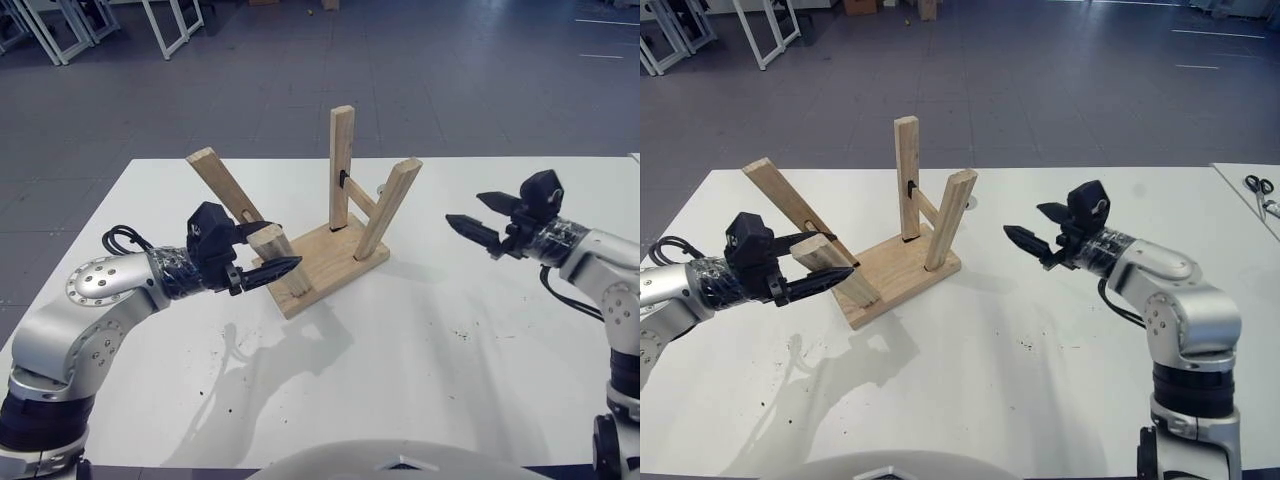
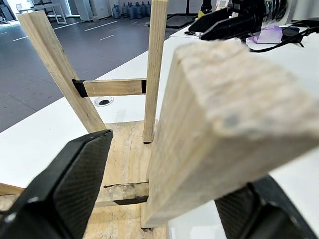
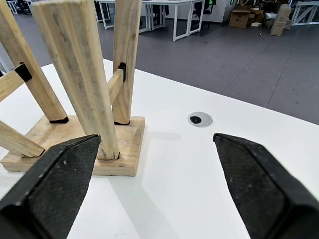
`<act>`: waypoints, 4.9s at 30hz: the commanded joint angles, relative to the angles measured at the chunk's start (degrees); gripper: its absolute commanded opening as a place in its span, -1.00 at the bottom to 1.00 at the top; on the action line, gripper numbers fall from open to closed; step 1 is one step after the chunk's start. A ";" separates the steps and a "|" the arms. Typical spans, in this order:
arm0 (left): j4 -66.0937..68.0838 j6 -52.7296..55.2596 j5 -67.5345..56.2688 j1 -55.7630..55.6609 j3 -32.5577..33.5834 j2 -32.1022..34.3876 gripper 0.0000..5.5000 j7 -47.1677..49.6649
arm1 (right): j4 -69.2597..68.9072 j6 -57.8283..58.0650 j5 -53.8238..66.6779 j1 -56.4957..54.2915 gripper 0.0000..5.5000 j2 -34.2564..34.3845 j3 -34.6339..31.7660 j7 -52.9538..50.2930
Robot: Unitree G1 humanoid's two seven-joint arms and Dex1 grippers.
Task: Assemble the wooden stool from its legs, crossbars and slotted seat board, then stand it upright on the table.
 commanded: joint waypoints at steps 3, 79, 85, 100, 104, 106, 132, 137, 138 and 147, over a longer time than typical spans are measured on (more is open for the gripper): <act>7.73 -9.05 4.95 -1.87 -4.71 -0.83 -0.15 -12.85 | 3.95 0.48 7.20 -1.84 0.52 -6.62 1.33 16.90; 62.74 28.65 -6.47 -34.78 -2.74 -3.42 0.25 -26.30 | 53.87 17.36 20.80 -28.11 0.27 -5.41 20.24 26.69; 57.86 27.67 -9.48 -24.31 10.16 -0.37 0.25 -25.84 | 42.36 21.87 25.37 -20.93 0.27 -8.39 4.93 24.37; 20.80 -41.23 19.75 20.44 6.60 0.40 0.50 -45.47 | -19.75 -7.76 -4.73 36.32 0.63 -28.07 10.78 24.03; 19.14 -43.11 20.12 19.35 2.27 -2.55 0.50 -41.80 | -27.52 -7.03 -4.69 33.60 0.63 -25.13 14.38 20.56; 19.11 -43.37 20.69 18.79 1.09 -3.02 0.50 -40.10 | -29.00 -6.75 -5.10 31.09 0.63 -22.96 16.72 18.48; 14.26 -33.69 18.63 12.04 -10.03 -3.47 -0.41 -33.00 | -18.28 -9.97 -4.92 14.29 -0.44 -15.07 25.59 20.85; 8.22 -12.35 10.86 11.12 -7.77 -3.07 -0.52 -21.85 | -18.68 -2.52 -2.28 12.54 -0.44 -11.53 23.58 15.77; 5.63 -6.86 11.14 11.06 -7.30 -2.93 -0.52 -18.12 | -19.04 -1.59 -3.41 11.64 -0.44 -11.39 24.25 15.01; -0.68 22.86 -61.33 -3.03 -4.11 26.70 -0.52 -17.08 | -12.88 15.50 63.45 -11.02 -0.44 -20.89 17.11 8.38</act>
